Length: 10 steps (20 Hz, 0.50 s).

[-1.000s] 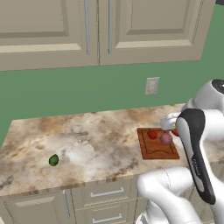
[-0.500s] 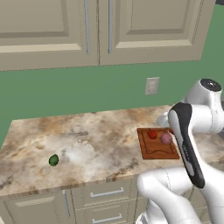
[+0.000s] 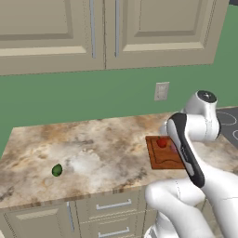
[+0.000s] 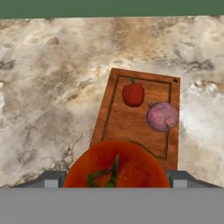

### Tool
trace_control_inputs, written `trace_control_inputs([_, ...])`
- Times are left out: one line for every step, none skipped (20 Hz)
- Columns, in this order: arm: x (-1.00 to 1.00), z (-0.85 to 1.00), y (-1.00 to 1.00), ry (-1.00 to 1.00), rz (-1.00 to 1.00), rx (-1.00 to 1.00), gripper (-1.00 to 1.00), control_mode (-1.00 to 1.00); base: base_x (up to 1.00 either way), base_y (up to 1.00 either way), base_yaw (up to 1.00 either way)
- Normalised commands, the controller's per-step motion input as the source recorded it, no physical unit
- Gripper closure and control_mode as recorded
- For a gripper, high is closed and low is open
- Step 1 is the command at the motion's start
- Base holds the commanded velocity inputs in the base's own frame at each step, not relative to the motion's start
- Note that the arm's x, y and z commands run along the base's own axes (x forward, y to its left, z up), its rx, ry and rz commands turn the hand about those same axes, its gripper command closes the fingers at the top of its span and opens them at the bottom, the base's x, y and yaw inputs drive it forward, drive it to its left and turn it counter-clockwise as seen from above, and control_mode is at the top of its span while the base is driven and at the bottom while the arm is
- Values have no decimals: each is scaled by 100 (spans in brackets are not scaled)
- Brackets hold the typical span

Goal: Place the avocado, onion, tomato, and bell pepper on the cutting board.

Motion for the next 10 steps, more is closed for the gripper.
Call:
trace_control_inputs([47,-43,0,0,0,0,100,-100,0,0,0])
trace_control_inputs([49,-42,0,1,0,0,100,-100,0,0,0])
trace_control_inputs([46,-40,0,0,0,0,100,-100,0,0,0])
trace_control_inputs([38,-34,0,0,0,0,100,-100,0,0,0])
trace_control_inputs([29,-27,-1,0,0,0,100,-100,0,0,0])
trace_control_inputs([26,-24,-2,0,0,0,100,-100,0,0,0])
trace_control_inputs([20,-19,-4,0,0,0,100,-100,0,0,0])
trace_control_inputs([16,-17,-1,0,0,0,100,-100,0,0,0])
trace_control_inputs([16,-16,-3,1,0,0,100,-100,0,0,0])
trace_control_inputs([18,-19,-3,1,0,0,100,-100,0,0,0])
